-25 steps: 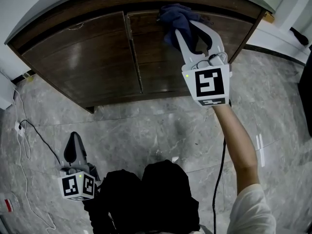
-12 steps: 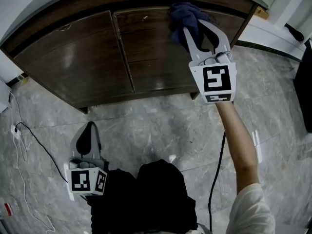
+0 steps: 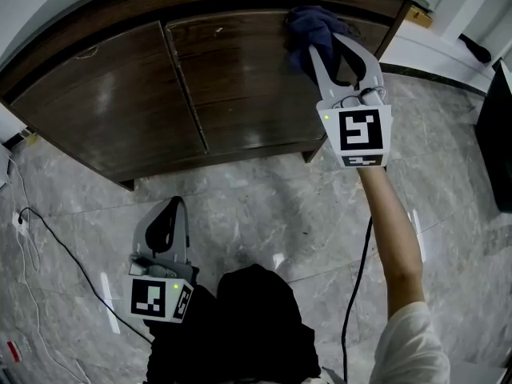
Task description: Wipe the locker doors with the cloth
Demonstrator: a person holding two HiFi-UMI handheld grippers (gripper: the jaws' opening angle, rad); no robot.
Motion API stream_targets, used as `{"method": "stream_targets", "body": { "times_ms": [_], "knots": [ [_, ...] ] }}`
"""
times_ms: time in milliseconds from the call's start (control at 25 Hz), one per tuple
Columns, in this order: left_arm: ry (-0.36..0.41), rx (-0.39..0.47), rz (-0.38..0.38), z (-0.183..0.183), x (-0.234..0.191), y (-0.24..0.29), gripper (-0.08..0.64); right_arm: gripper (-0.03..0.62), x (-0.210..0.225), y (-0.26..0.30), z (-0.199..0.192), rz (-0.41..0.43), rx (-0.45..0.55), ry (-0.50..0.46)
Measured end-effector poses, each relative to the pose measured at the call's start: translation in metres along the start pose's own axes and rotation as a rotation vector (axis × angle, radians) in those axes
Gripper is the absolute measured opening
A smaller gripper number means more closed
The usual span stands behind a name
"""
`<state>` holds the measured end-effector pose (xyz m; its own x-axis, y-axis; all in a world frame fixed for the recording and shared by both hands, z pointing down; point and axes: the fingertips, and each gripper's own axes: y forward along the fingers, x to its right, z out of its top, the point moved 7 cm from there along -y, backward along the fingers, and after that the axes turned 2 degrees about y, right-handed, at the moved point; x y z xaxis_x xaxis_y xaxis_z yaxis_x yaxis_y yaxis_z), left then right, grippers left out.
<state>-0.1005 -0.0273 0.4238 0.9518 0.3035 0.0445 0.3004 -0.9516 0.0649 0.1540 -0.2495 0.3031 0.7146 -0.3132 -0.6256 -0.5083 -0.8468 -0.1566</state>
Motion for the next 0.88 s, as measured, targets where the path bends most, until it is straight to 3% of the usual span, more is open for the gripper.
{"method": "stream_targets", "body": {
  "times_ms": [480, 880],
  "knots": [
    [0.011, 0.024, -0.127, 0.005, 0.039, 0.024, 0.002, 0.103, 0.031, -0.016, -0.029, -0.067, -0.049, -0.015],
    [0.006, 0.011, -0.129, -0.001, 0.04, 0.028, 0.003, 0.103, 0.045, -0.028, -0.058, -0.12, -0.082, 0.026]
  ]
}}
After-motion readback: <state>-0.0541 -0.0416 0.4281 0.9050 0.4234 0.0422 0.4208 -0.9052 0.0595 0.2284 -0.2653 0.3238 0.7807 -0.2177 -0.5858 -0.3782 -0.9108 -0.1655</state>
